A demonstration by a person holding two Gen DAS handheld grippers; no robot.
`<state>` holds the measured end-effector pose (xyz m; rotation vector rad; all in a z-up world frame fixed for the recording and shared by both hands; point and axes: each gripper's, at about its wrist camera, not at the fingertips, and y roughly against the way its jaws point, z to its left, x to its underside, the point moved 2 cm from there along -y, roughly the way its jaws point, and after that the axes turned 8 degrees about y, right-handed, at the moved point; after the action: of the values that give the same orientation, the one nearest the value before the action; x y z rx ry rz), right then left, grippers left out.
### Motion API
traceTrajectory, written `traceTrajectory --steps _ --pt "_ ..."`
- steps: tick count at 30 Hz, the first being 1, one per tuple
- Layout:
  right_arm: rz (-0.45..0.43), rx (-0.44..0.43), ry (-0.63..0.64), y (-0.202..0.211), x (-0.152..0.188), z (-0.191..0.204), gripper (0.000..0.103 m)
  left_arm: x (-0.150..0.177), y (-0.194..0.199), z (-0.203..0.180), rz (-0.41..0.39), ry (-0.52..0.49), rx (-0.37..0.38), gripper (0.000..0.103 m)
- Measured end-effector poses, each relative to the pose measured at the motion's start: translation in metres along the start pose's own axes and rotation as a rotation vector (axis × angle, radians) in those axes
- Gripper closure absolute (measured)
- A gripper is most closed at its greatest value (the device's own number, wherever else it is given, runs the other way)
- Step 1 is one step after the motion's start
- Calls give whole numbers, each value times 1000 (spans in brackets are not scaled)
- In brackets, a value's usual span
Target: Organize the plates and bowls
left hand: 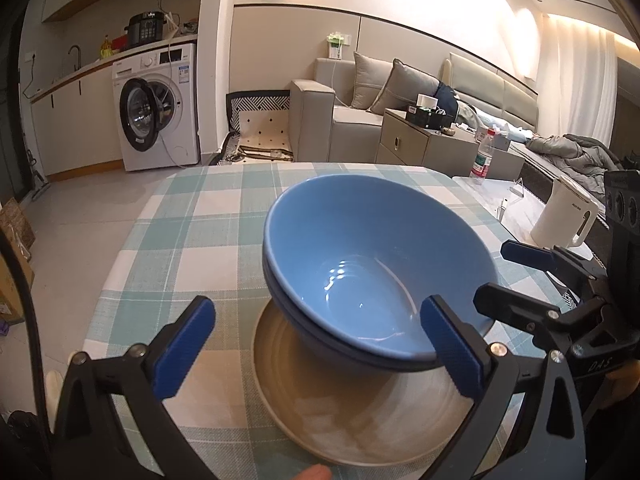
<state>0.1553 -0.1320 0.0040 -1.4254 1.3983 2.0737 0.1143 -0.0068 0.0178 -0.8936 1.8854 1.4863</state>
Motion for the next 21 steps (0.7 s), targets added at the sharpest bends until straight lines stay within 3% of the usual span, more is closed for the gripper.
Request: traceTrajectory --steps 9,14,21 --pt "-70 9 41 25 15 1 1 15 27 9 -93 16 -4 0" --pt "-94 16 62 37 27 2 1 26 39 14 -141 -21 -45 0" --pt "-107 32 57 49 48 4 1 43 56 15 -206 -64 -46 0"
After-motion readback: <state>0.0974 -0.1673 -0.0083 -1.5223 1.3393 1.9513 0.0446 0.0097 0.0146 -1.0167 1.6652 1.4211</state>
